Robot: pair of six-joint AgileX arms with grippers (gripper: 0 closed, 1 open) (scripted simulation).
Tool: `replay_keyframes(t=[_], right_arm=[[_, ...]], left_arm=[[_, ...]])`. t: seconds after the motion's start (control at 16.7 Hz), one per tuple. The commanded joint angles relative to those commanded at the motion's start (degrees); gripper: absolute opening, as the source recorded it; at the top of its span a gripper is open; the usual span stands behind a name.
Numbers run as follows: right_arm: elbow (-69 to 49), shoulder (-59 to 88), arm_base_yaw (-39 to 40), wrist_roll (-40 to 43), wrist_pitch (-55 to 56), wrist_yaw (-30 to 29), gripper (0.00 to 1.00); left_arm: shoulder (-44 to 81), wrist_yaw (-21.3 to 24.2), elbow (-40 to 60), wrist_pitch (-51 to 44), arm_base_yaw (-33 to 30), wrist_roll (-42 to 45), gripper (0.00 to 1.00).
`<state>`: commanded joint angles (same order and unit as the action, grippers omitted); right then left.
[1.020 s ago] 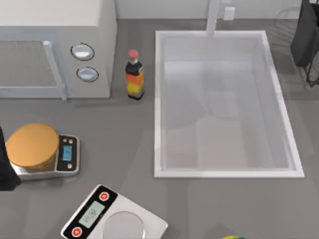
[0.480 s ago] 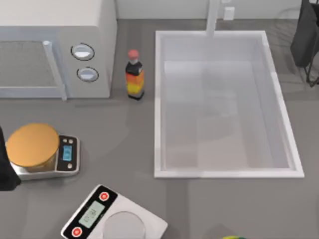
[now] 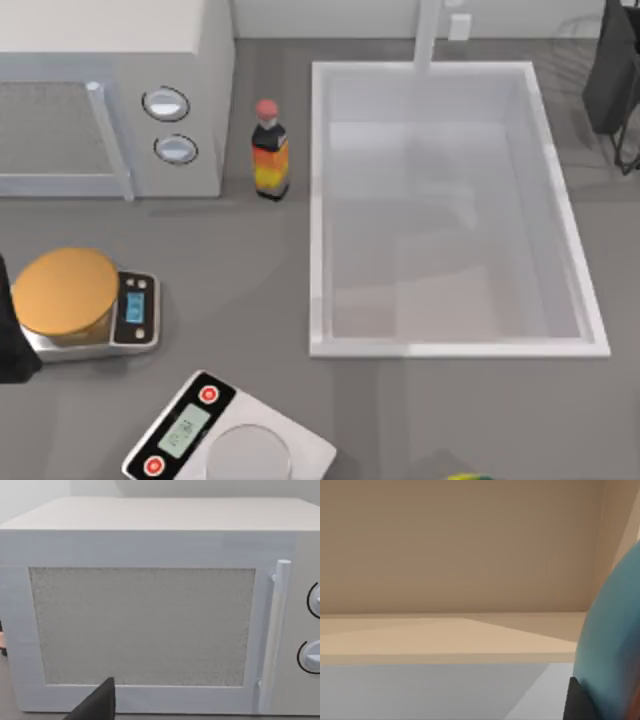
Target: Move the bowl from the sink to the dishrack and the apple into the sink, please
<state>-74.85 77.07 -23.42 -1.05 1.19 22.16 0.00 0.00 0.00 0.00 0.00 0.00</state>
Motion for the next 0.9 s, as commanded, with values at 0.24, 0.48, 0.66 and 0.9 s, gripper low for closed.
replay_keyframes(t=[0.24,0.48,0.66,0.9], right_arm=[[3.94,6.52,1.26,0.02,10.08,-1.36,0.00],[8.87,13.94,2.71,0.08,25.11,-2.94,0.00],[13.02,19.23,4.01,0.12,35.74,-4.35,0.00],[17.96,24.93,5.59,0.12,44.88,-6.01,0.00]], left_arm=[[0.00,0.00,0.00,0.00,0.00,0.00,1.00],[0.00,0.00,0.00,0.00,0.00,0.00,1.00],[0.00,0.00,0.00,0.00,0.00,0.00,1.00],[0.00,0.00,0.00,0.00,0.00,0.00,1.00]])
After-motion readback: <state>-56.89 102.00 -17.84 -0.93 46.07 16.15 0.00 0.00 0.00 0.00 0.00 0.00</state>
